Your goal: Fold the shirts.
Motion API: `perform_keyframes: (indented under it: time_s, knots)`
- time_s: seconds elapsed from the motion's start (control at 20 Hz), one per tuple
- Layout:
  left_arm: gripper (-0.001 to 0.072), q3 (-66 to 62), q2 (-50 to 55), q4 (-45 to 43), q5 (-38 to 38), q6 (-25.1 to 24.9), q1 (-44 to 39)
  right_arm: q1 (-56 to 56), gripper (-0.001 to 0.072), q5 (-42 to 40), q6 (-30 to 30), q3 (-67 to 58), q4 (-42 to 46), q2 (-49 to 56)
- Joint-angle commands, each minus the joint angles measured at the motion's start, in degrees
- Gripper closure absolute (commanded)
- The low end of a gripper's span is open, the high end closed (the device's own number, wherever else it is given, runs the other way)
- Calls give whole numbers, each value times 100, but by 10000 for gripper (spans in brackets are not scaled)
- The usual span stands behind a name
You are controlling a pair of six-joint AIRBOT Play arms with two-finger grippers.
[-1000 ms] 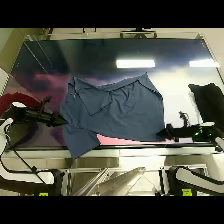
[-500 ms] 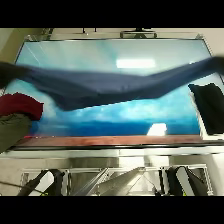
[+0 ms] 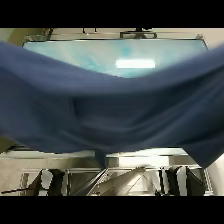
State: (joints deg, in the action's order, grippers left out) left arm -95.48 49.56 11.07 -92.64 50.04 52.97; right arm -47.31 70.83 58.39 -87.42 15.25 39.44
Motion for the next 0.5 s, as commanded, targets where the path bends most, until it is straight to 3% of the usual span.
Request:
perform_keyframes:
  time_s: [0.0, 0.1, 0.25, 0.35, 0.45]
  knots:
    - [685, 706, 575, -1034, -170, 188, -949, 614, 701, 295, -164, 800, 214, 498]
    - [686, 1196, 1110, -1912, 94, -192, -2031, 1486, 702, 31, -516, 1768, 302, 944]
    - [683, 1639, 2229, -3198, 1700, -629, -3281, 2494, 702, -1622, -916, 2997, 490, 1965]
    - [683, 1663, 3233, -3471, 2640, -787, -3694, 2782, 702, -2319, -1071, 3202, 455, 3032]
    - [685, 1283, 4417, -3554, 2830, -870, -3884, 2848, 702, -2468, -1720, 3167, -293, 4181]
